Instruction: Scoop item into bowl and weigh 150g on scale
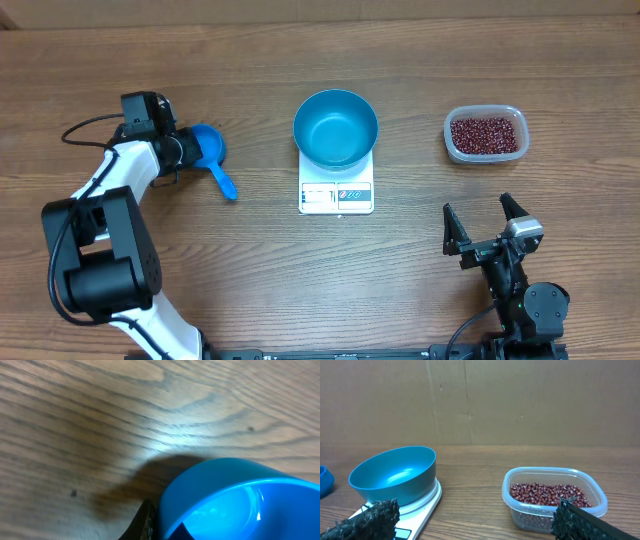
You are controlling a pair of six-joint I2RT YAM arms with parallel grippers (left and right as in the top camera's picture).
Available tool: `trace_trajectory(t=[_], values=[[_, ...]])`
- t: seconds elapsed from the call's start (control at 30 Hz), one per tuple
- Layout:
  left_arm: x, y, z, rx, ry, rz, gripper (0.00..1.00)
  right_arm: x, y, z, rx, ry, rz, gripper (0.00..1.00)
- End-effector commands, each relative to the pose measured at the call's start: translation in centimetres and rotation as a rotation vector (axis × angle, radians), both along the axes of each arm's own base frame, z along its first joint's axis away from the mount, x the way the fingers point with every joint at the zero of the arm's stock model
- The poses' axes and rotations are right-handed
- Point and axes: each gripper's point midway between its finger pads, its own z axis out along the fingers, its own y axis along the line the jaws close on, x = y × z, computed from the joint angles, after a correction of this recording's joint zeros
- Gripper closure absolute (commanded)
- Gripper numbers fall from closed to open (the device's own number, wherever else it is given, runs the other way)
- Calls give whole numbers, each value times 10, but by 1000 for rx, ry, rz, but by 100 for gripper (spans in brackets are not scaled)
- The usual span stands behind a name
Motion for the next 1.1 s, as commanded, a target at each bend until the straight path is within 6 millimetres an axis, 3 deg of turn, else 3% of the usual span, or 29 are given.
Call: trace_trajectory(t=[0.0,0.13,0.3,0.43,0.6,0.93,1.07], values=[[12,-14,71,-103,-150,53,96,0,0,-2,-1,-2,-3,0],[1,-32,113,-204,-203,67,96,0,0,-2,-1,-2,-3,0],[-27,-41,136,-331,-148,222,96,0,0,-2,-1,-2,-3,0],[-53,-57,132,-389,-41,238,96,0,0,-2,-1,-2,-3,0],[-67,-91,131,-474,38,163,96,0,0,-2,-1,-3,-3,0],[-67,-138,132,-472,49,93,96,0,2,-1,0,-6,6,0],[-68,-142,130,-454,53,98,96,-9,31,3,62,-5,184,0]])
